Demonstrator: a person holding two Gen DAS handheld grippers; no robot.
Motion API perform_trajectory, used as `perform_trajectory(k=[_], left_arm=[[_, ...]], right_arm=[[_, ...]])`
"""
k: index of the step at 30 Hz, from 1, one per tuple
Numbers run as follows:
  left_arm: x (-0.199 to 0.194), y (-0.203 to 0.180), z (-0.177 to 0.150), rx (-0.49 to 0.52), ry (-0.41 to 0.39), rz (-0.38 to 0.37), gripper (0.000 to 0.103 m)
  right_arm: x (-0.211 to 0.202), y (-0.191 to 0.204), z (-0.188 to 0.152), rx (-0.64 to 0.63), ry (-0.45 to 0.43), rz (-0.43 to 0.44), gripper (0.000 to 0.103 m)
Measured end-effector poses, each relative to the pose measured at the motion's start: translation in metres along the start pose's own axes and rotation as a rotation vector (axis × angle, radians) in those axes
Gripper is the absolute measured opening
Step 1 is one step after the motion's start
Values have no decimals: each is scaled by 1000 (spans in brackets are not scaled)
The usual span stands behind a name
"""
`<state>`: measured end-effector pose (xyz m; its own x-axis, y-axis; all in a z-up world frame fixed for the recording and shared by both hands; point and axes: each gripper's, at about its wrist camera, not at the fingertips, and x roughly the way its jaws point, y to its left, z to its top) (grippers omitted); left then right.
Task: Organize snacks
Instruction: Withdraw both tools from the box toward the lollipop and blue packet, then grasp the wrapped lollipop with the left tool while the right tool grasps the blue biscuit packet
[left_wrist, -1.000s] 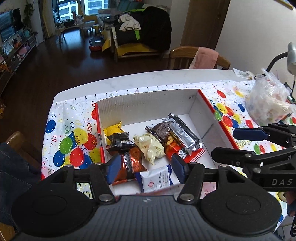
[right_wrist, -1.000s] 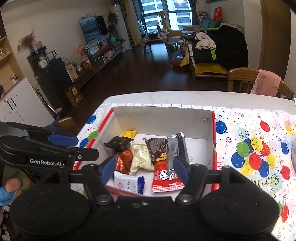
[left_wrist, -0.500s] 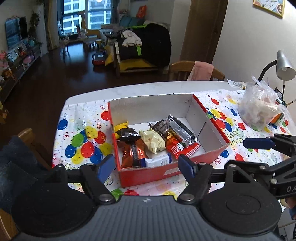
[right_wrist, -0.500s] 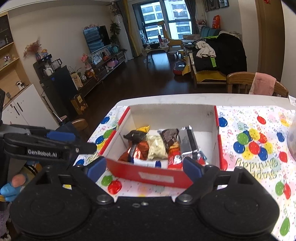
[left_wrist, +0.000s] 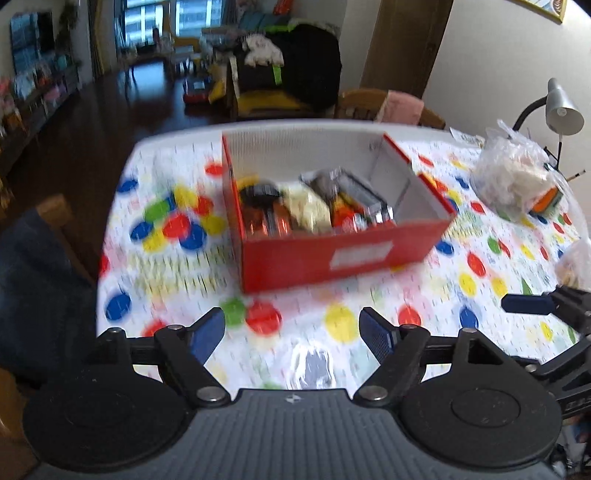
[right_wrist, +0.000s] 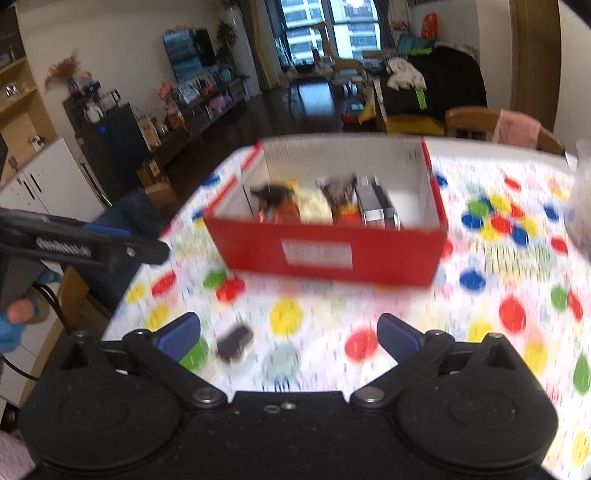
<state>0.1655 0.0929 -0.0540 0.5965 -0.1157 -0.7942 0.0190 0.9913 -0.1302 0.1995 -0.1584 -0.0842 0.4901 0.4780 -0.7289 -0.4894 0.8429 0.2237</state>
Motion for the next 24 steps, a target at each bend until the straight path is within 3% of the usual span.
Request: perform_trajectory(k=[5,13,24], left_arm=[[12,3,-25,-29,61,4,80],[20,1,-48,-16,94,33,80],[38,-2,-65,10,158,43,80]], right_arm=[[15,3,-35,-23,76,-31,102],[30,6,-63,-64,139,-48,101],[56,18,-81,-204,205,-63,81]])
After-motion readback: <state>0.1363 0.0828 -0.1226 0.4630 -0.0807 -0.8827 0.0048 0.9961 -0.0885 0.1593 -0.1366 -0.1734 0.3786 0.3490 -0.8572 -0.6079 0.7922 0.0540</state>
